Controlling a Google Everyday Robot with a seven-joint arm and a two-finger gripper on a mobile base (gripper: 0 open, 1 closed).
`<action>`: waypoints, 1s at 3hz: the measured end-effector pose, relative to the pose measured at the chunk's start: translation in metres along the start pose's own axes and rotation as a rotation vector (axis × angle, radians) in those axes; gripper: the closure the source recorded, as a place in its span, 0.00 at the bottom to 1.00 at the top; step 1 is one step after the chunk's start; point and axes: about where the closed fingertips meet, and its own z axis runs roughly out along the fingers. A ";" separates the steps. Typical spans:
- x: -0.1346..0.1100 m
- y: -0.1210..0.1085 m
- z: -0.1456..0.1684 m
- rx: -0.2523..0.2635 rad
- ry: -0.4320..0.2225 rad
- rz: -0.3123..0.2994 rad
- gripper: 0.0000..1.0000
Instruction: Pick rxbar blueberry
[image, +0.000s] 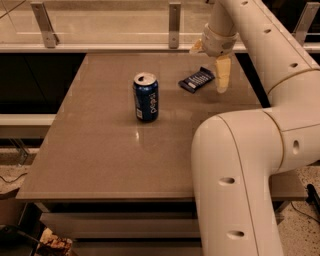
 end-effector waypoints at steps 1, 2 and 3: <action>0.005 0.000 0.009 -0.018 0.014 -0.010 0.00; 0.005 -0.004 0.020 -0.033 0.019 -0.045 0.00; 0.002 -0.008 0.029 -0.047 0.023 -0.075 0.00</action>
Offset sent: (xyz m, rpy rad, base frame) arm -0.0153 -0.0199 -0.0089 -0.0989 0.2346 0.1062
